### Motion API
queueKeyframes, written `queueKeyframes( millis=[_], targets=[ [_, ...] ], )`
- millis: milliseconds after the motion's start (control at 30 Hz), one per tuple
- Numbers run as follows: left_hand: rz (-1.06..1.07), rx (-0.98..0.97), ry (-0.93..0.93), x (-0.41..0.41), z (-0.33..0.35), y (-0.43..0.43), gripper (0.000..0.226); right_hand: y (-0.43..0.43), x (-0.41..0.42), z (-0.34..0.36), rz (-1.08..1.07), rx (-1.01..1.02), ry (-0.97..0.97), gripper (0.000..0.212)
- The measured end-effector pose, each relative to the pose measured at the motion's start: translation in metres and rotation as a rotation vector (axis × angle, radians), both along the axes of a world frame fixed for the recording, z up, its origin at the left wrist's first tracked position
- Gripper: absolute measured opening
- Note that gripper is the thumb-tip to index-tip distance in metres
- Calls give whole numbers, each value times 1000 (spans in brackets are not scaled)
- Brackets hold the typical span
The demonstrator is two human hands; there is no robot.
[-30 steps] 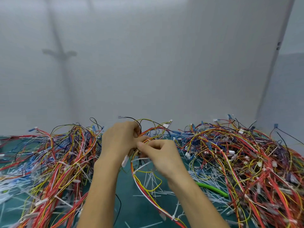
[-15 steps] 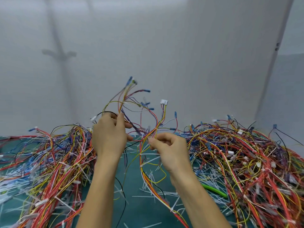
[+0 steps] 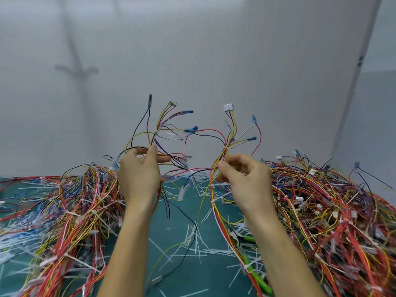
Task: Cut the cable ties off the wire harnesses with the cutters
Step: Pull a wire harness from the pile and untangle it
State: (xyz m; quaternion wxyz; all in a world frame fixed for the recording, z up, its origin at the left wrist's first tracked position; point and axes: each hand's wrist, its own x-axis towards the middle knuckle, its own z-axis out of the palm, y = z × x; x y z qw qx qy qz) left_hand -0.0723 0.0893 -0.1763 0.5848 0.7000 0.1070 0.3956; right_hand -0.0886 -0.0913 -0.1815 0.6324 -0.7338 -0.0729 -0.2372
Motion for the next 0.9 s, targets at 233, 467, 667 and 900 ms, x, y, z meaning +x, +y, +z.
queueKeyframes(
  millis=[233,467,667,900],
  targets=[
    [-74,155,243,5,-8,8,10,9,-9,6,33,-193,-110,17],
    [60,735,723,-4,-8,17,26,8,-9,5,100,-253,-83,16],
    [-7,650,525,2,-8,15,18,3,-8,6,157,-270,-105,17],
    [-398,563,740,21,-45,20,27,-2,-13,14,396,-70,-105,18]
  ],
)
